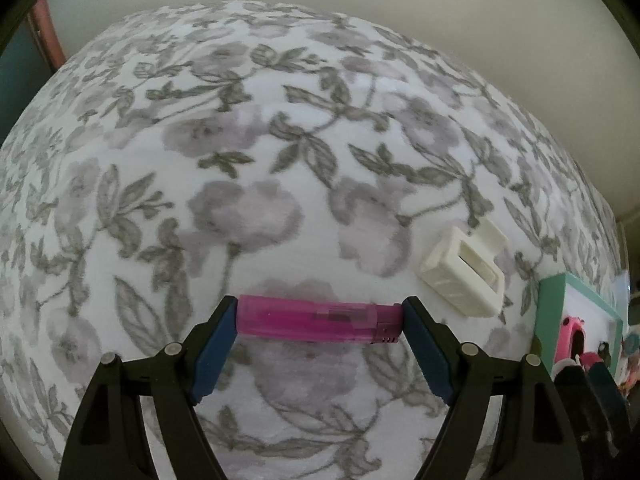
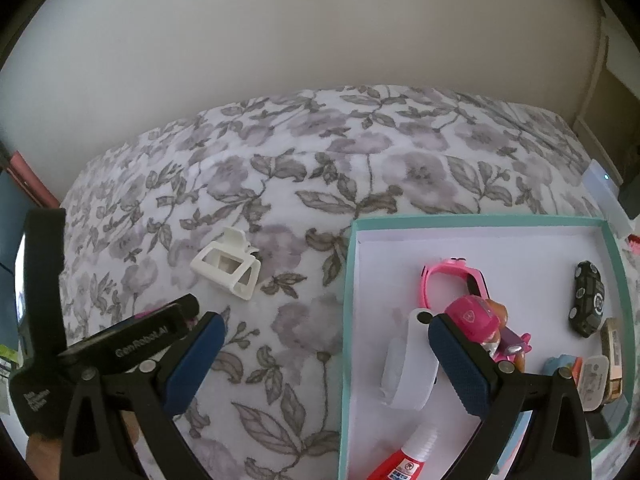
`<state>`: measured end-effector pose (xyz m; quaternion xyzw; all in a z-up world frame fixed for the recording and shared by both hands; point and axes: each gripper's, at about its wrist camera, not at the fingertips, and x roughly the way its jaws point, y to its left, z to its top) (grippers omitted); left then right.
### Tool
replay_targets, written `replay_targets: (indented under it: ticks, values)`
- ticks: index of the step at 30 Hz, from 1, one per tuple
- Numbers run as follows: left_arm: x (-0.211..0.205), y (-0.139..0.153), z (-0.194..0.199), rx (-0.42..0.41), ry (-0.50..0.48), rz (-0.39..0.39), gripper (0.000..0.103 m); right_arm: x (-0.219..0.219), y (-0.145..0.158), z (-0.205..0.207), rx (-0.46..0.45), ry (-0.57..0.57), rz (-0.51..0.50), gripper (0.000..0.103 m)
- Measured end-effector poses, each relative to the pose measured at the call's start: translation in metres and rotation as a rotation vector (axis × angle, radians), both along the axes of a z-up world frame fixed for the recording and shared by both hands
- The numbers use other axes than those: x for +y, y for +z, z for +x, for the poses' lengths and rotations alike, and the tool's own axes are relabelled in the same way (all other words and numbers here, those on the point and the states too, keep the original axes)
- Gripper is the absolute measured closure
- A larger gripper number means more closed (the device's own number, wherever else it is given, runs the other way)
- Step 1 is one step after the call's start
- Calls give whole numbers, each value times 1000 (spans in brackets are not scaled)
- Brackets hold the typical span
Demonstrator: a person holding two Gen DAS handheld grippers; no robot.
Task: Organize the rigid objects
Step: 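Grasp the white hair clip with the right tool while the left tool holds the lighter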
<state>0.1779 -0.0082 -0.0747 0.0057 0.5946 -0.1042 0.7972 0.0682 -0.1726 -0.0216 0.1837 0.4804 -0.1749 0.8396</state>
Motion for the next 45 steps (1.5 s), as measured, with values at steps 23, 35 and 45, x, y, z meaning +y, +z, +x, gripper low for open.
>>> replay_targets:
  ticks: [23, 35, 45]
  values:
    - [76, 22, 4, -74, 319, -15, 21, 36, -27, 56, 38, 76, -36, 0]
    - [77, 23, 5, -80, 329, -17, 21, 44, -47, 82, 66, 85, -29, 0]
    - [75, 18, 6, -65, 324, -7, 21, 51, -62, 93, 99, 97, -53, 1]
